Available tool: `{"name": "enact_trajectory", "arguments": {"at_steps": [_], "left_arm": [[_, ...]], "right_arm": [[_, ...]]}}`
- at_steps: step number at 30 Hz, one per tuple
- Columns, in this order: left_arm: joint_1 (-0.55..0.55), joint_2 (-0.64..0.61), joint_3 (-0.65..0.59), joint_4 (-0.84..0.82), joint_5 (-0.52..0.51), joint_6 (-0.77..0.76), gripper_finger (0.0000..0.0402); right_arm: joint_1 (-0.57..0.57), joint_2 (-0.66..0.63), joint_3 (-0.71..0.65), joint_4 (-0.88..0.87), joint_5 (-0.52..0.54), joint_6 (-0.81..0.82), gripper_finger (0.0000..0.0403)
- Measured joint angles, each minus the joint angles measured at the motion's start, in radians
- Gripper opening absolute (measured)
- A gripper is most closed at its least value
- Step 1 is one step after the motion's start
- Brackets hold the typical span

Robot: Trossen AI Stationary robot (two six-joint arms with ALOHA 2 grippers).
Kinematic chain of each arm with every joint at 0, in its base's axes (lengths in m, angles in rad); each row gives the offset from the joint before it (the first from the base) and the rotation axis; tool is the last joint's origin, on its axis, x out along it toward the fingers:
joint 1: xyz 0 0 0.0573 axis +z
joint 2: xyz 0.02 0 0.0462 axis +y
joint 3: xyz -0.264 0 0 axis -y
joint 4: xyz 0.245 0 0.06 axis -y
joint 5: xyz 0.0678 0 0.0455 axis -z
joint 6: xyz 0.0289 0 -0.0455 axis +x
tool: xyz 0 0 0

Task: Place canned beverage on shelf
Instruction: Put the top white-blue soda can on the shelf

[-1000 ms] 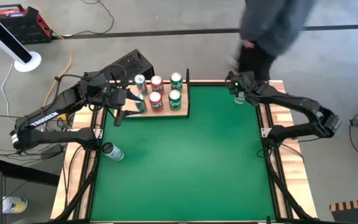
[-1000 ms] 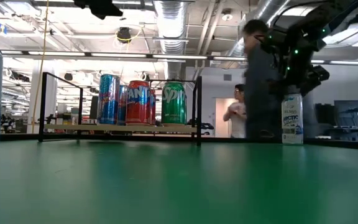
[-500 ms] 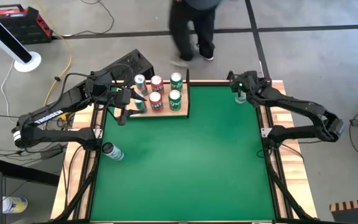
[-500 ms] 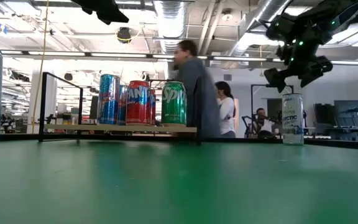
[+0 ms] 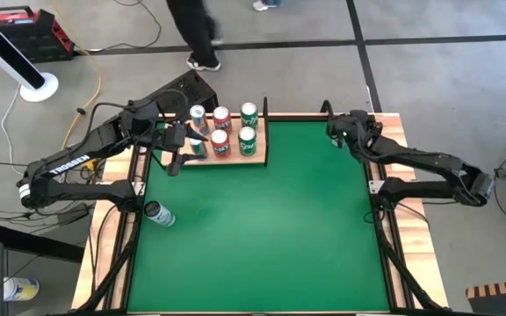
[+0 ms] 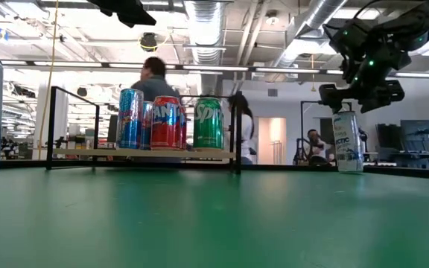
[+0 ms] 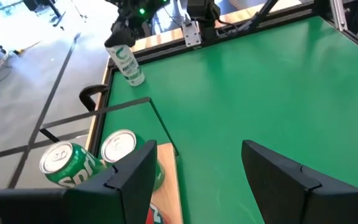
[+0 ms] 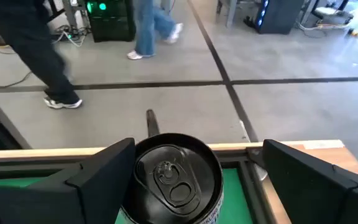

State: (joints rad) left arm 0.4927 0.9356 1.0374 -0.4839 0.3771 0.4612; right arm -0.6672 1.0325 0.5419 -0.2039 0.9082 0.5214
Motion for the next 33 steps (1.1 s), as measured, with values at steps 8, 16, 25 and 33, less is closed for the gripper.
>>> {"name": "enact_trajectory", "arguments": {"at_steps": [8,16,25,33], "left_arm": [[0.000,0.000,0.000,0.005,0.000,-0.011,0.0219],[0.000,0.000,0.000,0.004,0.000,-0.011,0.0219],[0.000,0.000,0.000,-0.002,0.000,-0.010,0.0219],[0.000,0.000,0.000,-0.013,0.001,-0.010,0.0219]], "right_arm": [[-0.001,-0.017,-0.007,0.051,-0.013,-0.084,0.0378],[-0.001,-0.102,-0.009,0.095,-0.023,-0.141,0.0378],[0.055,-0.012,-0.008,0.084,0.003,-0.078,0.0378],[0.059,0.053,-0.008,0.092,0.058,-0.121,0.0378]]}}
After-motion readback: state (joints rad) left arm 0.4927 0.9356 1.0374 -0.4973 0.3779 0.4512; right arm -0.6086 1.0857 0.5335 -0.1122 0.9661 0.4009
